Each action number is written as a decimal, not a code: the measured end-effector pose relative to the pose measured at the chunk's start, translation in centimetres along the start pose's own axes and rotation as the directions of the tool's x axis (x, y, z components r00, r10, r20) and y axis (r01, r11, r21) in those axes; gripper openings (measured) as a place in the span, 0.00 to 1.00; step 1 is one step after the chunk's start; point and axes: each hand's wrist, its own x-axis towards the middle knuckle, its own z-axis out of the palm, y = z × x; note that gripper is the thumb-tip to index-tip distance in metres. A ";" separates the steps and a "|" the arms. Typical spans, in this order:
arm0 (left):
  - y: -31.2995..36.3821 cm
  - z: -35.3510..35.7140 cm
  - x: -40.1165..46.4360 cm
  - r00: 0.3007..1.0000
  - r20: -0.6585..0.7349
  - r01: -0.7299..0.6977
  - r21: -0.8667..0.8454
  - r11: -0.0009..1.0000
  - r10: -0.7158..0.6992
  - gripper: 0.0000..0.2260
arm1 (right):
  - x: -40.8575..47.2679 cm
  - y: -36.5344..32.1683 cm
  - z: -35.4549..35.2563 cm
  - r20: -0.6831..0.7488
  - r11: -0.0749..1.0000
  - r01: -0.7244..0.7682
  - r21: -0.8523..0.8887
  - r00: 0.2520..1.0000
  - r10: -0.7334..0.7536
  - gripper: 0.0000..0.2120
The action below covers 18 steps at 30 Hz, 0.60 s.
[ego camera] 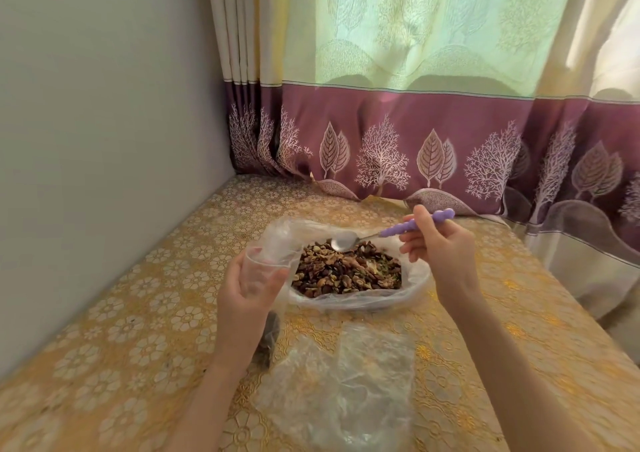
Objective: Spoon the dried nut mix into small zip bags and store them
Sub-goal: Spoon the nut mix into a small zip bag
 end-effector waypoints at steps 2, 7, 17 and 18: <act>-0.2 0.0 0.0 1.000 0.002 -0.001 0.015 1.000 0.001 0.23 | 0.4 1.4 -0.9 -0.055 0.986 0.003 -0.164 0.998 -0.012 0.16; -0.5 -0.1 0.2 1.000 -0.001 0.000 0.039 0.999 0.000 0.22 | 0.7 3.8 -2.3 -0.135 0.928 0.007 -0.373 0.989 -0.062 0.16; -0.5 0.0 0.1 1.000 0.004 -0.009 0.030 1.000 0.009 0.20 | 0.9 6.5 -2.0 -0.146 0.949 -0.236 -0.209 0.967 0.209 0.17; -0.5 0.1 0.1 1.000 0.006 -0.009 0.025 1.000 0.009 0.19 | 0.9 6.7 -1.9 -0.145 0.948 -0.277 -0.158 0.956 0.255 0.17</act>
